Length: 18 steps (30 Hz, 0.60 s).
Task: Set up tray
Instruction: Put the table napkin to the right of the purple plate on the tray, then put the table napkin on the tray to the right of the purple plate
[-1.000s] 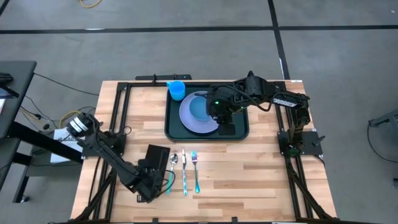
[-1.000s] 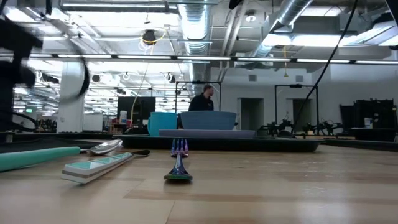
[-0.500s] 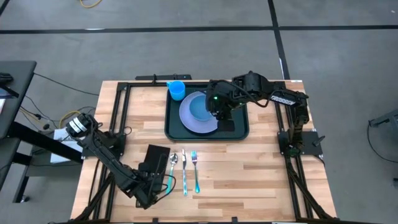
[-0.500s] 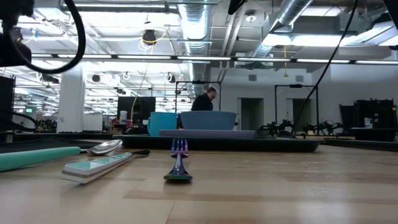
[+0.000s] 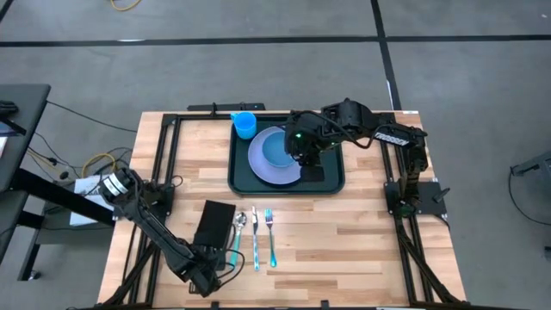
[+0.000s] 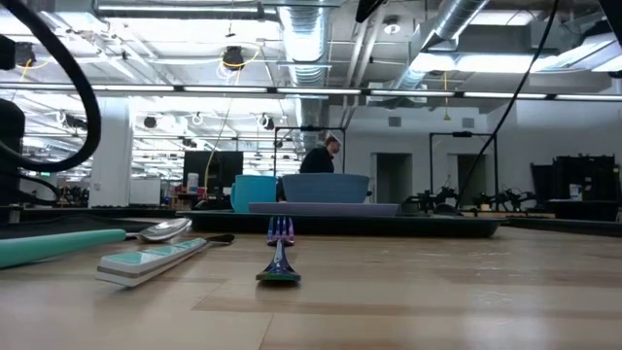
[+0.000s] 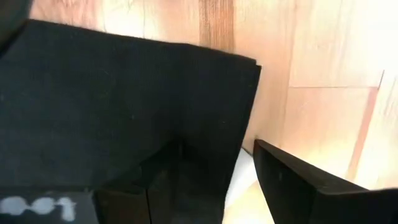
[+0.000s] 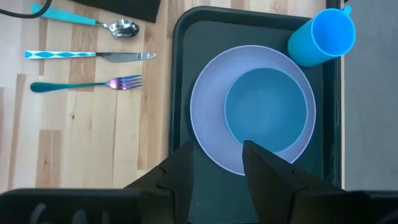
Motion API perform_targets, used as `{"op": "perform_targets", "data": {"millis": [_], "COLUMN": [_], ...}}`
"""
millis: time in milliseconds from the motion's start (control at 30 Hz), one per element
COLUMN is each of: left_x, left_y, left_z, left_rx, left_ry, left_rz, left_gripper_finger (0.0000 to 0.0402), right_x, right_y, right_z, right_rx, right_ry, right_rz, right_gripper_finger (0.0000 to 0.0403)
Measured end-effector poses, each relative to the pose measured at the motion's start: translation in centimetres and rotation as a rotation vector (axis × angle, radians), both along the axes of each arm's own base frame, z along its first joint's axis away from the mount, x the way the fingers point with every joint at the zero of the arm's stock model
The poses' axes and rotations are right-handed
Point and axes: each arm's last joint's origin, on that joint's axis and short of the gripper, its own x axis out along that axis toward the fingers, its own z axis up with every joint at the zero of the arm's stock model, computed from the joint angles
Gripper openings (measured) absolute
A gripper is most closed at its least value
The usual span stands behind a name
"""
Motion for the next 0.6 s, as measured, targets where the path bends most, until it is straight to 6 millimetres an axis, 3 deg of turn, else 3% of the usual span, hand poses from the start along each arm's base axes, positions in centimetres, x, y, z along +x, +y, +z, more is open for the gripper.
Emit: {"op": "perform_targets", "data": {"millis": [233, 333, 600], "left_x": [-0.03, -0.13, -0.47], "left_y": [0.23, 0.38, 0.92], "left_z": [-0.21, -0.21, 0.04], "left_rx": [0.043, 0.065, 0.149], "left_ry": [-0.008, -0.006, 0.044], "left_rz": [0.062, 0.092, 0.106], "left_gripper_finger": [0.0191, 0.0173, 0.0024], "right_x": [0.01, 0.03, 0.06], "right_y": [0.05, 0.05, 0.05], "right_z": [0.0, 0.01, 0.03], "right_rx": [0.0, 0.0, 0.0], "right_ry": [0.0, -0.003, -0.006], "right_rz": [0.001, 0.001, 0.001], "right_gripper_finger": [0.0127, 0.0127, 0.0127]}}
